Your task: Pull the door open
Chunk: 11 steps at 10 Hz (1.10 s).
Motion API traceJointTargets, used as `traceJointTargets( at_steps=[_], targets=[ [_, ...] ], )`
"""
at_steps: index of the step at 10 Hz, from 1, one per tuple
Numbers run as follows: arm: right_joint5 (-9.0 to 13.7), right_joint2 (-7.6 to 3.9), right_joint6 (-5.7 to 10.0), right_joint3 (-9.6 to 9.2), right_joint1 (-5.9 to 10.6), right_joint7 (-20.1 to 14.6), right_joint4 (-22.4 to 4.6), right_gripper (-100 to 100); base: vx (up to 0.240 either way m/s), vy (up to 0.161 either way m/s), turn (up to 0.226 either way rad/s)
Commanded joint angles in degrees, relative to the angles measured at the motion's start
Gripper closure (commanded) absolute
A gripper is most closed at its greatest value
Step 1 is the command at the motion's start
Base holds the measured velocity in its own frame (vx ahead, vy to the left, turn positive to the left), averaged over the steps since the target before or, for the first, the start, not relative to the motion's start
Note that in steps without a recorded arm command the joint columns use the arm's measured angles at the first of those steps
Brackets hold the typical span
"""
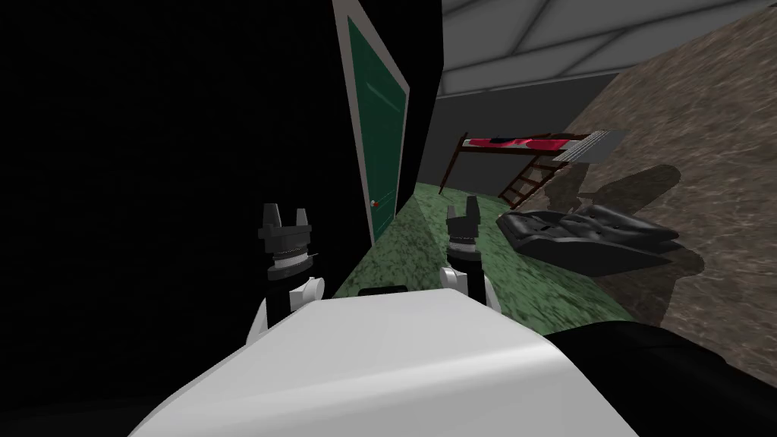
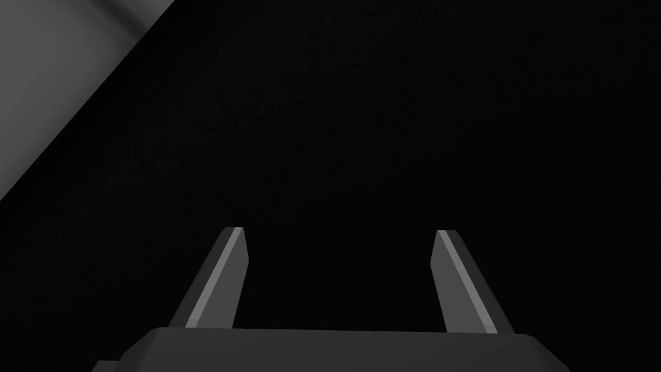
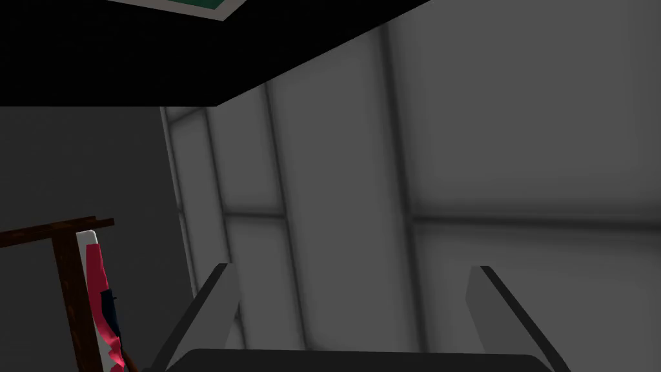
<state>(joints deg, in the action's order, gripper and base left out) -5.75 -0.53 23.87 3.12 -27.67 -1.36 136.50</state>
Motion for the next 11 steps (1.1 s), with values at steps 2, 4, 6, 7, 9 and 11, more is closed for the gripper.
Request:
traceJointTargets(
  at_steps=[2, 4, 6, 7, 9, 11],
  targets=[
    [-1.3, -0.72, 0.99, 0.21, 0.52, 2.1, -2.7, -100, 0.093, -0.035, 0.105],
    [-2.2, -1.2, 1.75, 0.38, 0.92, 3.7, -4.7, -100, 0.116, -0.054, 0.085],
    [-3.0, -1.56, 2.41, 0.52, 1.27, 5.1, -6.5, -100, 0.096, -0.041, 0.066],
    [-3.5, -1.74, 2.74, 0.59, 1.44, 5.8, -7.4, -100, 0.085, -0.033, 0.08],
    [-4.9, -2.27, 3.93, 0.83, 2.06, 8.2, -10.6, -100, 0.108, -0.048, 0.131],
    [-6.0, -2.63, 4.76, 1.01, 2.49, 9.9, -12.8, -100, 0.107, -0.063, 0.077]
  ],
)
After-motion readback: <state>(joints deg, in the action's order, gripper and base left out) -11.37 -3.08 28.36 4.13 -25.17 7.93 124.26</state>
